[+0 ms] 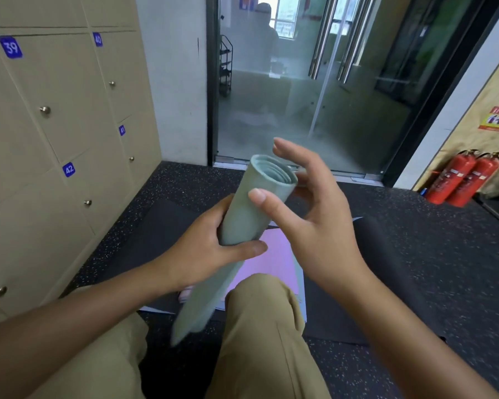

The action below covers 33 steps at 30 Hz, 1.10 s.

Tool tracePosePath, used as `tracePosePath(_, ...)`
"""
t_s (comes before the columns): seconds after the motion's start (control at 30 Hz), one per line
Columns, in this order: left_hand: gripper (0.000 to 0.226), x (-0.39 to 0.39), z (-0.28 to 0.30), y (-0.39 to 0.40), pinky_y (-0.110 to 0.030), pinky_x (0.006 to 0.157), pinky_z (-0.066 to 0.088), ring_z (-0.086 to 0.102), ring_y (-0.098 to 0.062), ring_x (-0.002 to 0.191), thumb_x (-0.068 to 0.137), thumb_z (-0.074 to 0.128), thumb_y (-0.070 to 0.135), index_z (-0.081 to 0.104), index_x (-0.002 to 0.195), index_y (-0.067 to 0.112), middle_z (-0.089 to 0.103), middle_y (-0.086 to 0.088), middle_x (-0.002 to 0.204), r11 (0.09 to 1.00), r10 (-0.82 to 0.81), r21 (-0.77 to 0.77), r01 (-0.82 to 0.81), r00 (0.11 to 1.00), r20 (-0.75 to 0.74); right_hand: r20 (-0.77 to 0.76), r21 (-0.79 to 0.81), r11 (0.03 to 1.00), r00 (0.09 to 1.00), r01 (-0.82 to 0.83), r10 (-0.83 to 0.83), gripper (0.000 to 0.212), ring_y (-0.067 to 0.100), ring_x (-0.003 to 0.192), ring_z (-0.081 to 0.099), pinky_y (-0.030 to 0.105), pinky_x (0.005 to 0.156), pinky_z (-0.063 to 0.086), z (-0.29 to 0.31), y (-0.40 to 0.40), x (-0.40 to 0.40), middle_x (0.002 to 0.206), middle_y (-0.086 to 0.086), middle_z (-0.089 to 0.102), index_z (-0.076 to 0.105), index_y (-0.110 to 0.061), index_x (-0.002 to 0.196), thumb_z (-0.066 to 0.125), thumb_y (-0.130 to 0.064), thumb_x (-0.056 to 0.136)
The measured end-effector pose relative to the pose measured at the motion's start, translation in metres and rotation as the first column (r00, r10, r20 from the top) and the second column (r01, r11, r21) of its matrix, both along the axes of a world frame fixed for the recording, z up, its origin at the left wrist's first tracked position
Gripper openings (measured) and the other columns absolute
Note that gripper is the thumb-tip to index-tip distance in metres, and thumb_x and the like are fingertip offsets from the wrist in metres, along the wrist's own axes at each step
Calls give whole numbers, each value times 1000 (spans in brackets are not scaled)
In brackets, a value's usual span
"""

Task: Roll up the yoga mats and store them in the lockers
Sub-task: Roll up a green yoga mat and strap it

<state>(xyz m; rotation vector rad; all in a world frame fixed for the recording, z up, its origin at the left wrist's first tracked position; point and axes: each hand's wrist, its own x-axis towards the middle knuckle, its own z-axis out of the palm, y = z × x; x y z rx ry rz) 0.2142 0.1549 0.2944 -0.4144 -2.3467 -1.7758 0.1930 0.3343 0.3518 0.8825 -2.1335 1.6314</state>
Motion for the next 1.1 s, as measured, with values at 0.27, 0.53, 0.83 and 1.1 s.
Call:
tracePosePath(0.27,33,64,-12,-6,-25,74,55,72,-14,89,71,86,31,67,98,24,73,-5,92,996,-87,32,83,982,165,-164,316,940,968,-131,190,52,12,136,48,31,112,40,-11,-11,47,142,-2,54,50,-15,148,64,-30,100)
tracePosePath(0.53,29,117,-32,-5,-42,83,60,70,-35,99,86,78,3,63,111,-1,72,-18,101,995,-24,99,6,985,172,-301,492,868,920,-76,251,49,17,141,43,32,116,35,-30,-9,86,153,3,47,51,-17,149,59,-30,103)
tracePosePath(0.83,51,140,-48,9,-57,82,53,62,-51,98,80,79,23,56,116,-6,63,-32,102,968,14,247,-45,992,124,-256,516,847,921,-127,293,49,18,144,39,37,109,42,-37,-1,110,160,2,37,47,-27,151,60,-30,103)
tracePosePath(1.1,38,138,-57,24,-27,74,56,70,-18,87,79,83,20,61,108,7,71,-8,92,957,81,263,-121,984,160,-166,486,857,944,-172,284,51,4,141,41,21,93,49,-40,13,109,165,-3,26,44,-33,152,60,-29,103)
